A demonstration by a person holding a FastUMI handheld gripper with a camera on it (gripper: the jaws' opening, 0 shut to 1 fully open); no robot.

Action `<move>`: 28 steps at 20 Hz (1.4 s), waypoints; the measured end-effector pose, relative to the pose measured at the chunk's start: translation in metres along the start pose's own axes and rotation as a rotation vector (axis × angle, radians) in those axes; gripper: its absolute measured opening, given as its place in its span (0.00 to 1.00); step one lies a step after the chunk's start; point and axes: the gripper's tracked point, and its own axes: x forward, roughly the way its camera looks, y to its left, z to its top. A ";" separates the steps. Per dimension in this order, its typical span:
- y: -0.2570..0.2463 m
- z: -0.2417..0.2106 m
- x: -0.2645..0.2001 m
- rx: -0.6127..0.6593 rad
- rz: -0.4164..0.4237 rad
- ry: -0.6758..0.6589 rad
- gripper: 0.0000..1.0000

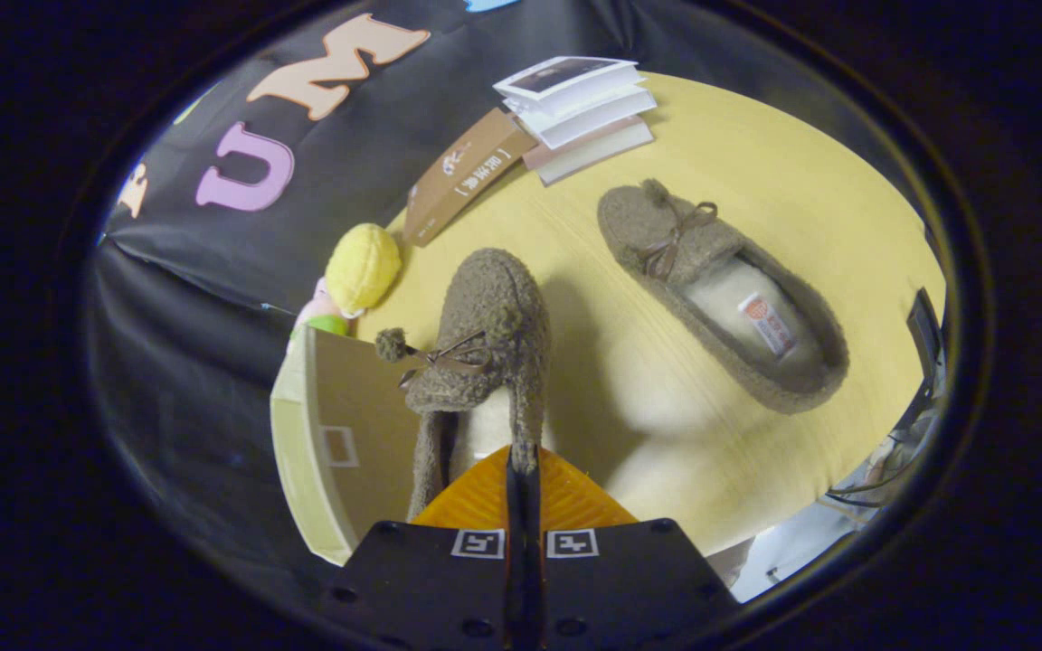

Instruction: Open the storage box then place both shoes into the box .Put the left shoe in first, then the right shoe, with the right side of both shoes facing outward in a uniform manner.

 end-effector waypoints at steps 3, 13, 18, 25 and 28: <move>0.040 0.010 -0.032 -0.028 0.070 -0.043 0.03; 0.195 -0.045 -0.030 -0.124 0.312 0.067 0.03; 0.197 -0.098 0.041 -0.204 0.181 0.147 0.03; 0.181 -0.135 0.103 -0.269 -0.021 0.210 0.03; 0.177 -0.139 0.111 -0.292 -0.082 0.239 0.03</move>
